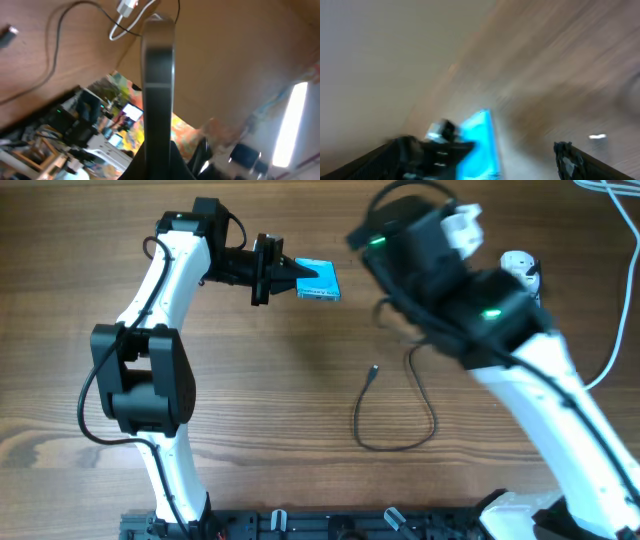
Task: Plug charger to phone and switch on socket
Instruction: 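Release the phone from the right gripper and withdraw right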
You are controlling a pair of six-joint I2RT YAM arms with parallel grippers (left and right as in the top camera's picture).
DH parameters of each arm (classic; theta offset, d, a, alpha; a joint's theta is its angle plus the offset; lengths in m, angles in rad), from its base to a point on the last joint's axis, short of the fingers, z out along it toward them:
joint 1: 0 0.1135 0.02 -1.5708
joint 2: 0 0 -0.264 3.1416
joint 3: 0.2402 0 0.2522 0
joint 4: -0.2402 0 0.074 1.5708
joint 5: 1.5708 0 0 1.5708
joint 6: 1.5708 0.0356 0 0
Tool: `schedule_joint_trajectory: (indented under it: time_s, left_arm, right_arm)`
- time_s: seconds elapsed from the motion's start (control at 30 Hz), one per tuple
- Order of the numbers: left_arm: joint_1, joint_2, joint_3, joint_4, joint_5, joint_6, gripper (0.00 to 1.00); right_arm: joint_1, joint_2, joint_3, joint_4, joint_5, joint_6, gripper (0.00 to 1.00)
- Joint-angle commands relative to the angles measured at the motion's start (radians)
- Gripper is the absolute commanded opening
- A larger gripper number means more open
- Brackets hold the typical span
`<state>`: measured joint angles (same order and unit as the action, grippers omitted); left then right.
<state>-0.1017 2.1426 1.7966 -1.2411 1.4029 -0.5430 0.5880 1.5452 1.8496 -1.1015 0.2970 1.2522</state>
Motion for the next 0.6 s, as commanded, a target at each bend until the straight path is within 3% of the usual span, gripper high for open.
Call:
schedule_joint_trajectory:
  time_s: [0.0, 0.13, 0.27, 0.33, 0.57]
  left_arm:
    - [0.011, -0.034, 0.003, 0.006, -0.025, 0.116, 0.04]
    - [0.038, -0.034, 0.003, 0.037, -0.234, 0.121, 0.04]
    - [0.061, -0.034, 0.002, 0.030, -0.257, 0.154, 0.04]
    - [0.063, -0.034, 0.002, 0.022, -0.269, 0.233, 0.04]
    - [0.063, -0.034, 0.002, 0.002, -0.551, 0.245, 0.04]
  right_arm:
    - [-0.130, 0.022, 0.007, -0.106, -0.210, -0.342, 1.00]
    - [-0.170, 0.097, -0.051, -0.229, -0.238, -0.412, 1.00]
    - [-0.170, 0.141, -0.195, -0.171, -0.316, -0.474, 1.00]
    - [-0.170, 0.157, -0.293, -0.114, -0.348, -0.475, 1.00]
    - [-0.169, 0.159, -0.614, 0.174, -0.483, -0.528, 1.00]
